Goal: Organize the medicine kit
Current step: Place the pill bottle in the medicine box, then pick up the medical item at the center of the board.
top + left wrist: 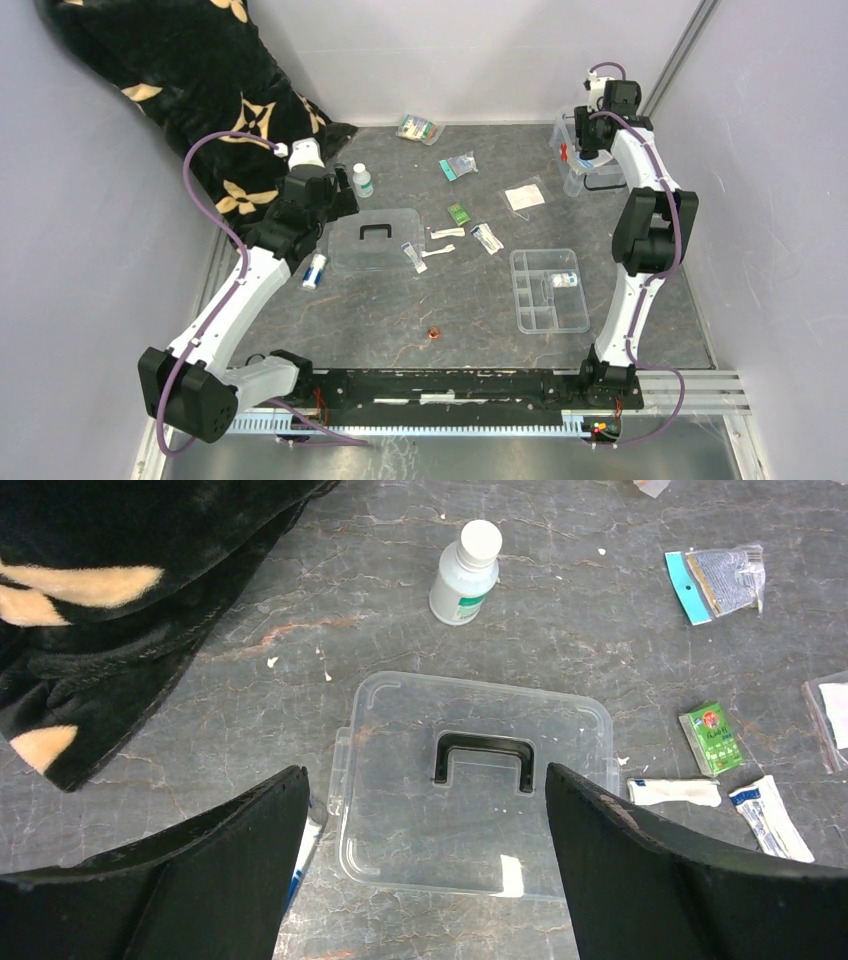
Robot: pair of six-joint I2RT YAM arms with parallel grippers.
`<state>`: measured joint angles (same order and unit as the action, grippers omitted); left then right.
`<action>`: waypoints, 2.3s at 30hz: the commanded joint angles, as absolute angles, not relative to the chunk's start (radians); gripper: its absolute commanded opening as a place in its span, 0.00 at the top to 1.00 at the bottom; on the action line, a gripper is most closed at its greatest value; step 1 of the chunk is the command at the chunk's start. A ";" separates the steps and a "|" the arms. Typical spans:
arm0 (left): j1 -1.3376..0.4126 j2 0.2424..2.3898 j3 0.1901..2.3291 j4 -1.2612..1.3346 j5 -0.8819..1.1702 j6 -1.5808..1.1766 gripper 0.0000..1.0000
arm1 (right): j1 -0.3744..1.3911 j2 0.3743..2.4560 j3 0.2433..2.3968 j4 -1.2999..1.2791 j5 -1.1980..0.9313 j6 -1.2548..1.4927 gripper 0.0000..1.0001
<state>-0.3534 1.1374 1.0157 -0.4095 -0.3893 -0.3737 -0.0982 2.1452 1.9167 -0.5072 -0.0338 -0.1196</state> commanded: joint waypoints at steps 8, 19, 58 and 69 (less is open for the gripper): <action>-0.348 1.143 1.028 -0.388 -0.400 -0.339 0.07 | -0.100 2.063 1.954 -0.501 0.038 -0.098 0.36; -0.347 1.132 1.030 -0.390 -0.406 -0.336 0.07 | -0.076 1.892 1.830 -0.472 0.003 -0.002 0.32; -0.342 1.141 1.029 -0.393 -0.388 -0.325 0.06 | 0.242 2.427 2.068 -0.208 -0.374 0.493 0.29; -0.326 1.150 1.034 -0.391 -0.363 -0.328 0.06 | 0.242 2.480 2.089 -0.187 -0.309 0.487 0.28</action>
